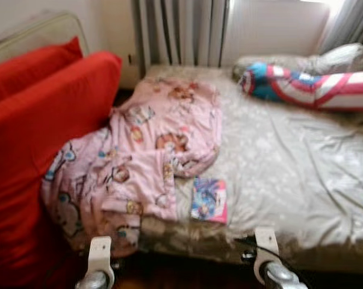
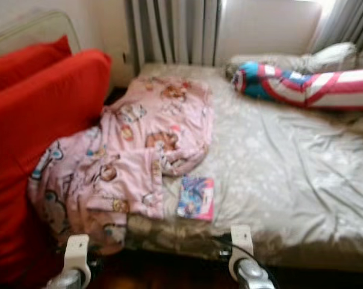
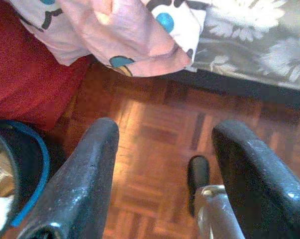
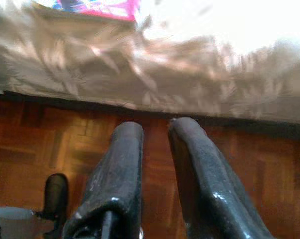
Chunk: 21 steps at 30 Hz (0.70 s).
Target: Clean up the room
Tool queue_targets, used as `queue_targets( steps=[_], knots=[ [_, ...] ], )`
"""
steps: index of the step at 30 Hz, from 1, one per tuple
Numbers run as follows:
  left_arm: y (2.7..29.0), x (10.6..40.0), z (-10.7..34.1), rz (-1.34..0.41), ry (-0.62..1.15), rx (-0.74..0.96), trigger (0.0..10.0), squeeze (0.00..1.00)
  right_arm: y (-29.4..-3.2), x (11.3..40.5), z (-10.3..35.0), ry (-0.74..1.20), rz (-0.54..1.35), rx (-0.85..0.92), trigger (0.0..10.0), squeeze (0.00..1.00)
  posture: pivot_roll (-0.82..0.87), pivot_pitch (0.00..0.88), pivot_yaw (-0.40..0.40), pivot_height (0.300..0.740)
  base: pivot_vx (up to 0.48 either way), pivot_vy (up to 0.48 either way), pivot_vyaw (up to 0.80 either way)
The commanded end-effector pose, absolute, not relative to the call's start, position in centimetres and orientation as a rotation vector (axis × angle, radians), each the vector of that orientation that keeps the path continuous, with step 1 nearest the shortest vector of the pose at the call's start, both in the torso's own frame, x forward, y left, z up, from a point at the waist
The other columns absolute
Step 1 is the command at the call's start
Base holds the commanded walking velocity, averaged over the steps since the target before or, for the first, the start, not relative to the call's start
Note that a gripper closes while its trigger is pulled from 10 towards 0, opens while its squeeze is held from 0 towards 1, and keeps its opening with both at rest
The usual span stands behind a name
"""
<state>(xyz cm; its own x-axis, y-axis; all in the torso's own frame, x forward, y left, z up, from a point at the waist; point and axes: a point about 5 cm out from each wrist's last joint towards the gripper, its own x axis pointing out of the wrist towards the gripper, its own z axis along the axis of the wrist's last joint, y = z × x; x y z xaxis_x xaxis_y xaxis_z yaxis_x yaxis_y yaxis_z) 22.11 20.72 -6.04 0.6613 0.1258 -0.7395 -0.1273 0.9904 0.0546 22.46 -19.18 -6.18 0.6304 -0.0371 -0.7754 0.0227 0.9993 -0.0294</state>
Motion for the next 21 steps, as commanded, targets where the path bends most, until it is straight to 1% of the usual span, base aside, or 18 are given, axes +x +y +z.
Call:
queue_targets(
  steps=[1,21],
  knots=[
    [20.74,21.97,-6.14,0.141,0.846,0.009,10.0,0.00,-19.20,22.36,-6.25,0.896,-0.036,-0.019,10.0,0.00,0.06,0.000,-0.023,0.740,0.000,0.000,0.00],
    [20.71,22.07,-6.06,0.139,0.834,-0.007,10.0,0.00,-19.16,22.41,-6.23,0.895,-0.037,-0.016,10.0,0.00,0.06,0.000,-0.022,0.740,0.000,0.000,0.00]
  ],
)
